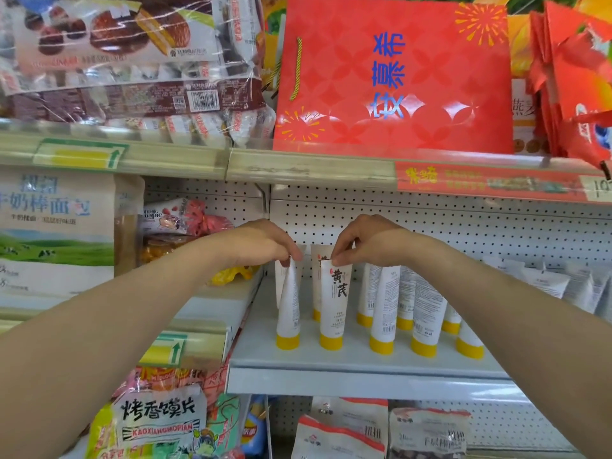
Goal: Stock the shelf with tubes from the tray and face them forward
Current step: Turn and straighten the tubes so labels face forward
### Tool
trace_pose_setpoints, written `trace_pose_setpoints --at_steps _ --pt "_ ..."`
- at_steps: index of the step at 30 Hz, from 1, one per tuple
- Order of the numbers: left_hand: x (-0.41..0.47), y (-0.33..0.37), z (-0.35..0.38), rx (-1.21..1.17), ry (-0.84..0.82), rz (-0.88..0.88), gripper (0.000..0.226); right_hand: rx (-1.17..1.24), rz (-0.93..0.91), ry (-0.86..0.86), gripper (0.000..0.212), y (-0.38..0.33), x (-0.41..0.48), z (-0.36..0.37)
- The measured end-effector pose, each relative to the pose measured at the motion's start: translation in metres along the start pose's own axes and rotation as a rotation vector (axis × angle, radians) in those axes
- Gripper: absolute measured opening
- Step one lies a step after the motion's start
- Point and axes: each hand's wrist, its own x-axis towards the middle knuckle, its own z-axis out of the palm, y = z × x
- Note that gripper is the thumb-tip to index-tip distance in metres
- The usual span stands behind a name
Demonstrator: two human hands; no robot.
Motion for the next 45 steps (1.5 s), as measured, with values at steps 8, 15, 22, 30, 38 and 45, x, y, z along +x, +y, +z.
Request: trace_pose_setpoints --at_steps 8,15,22,30,38,45 --pt "0.009 0.001 0.001 0.289 0.144 0.042 0.006 0.035 0.016 -0.012 0.017 -0.003 0.001 0.001" --pt "0.011 0.002 0.005 0.33 0.179 0.001 0.01 0.07 0.034 -0.021 0.018 -0.004 0.001 0.002" --pt "0.011 0.003 0.004 0.315 0.179 -0.004 0.012 0.09 0.033 -0.014 0.015 -0.001 -0.001 0.0" --pt "0.008 0.006 0.0 0.316 0.137 -0.008 0.016 0.066 0.038 -0.026 0.016 -0.003 0.0 -0.001" --pt "0.008 0.002 -0.002 0.249 0.09 -0.011 0.024 0.061 0.034 0.0 0.019 -0.002 -0.002 -0.009" --pt "0.025 0.021 0.003 0.191 0.201 0.078 0.029 -0.021 0.089 0.103 0.032 0.037 -0.015 -0.039"
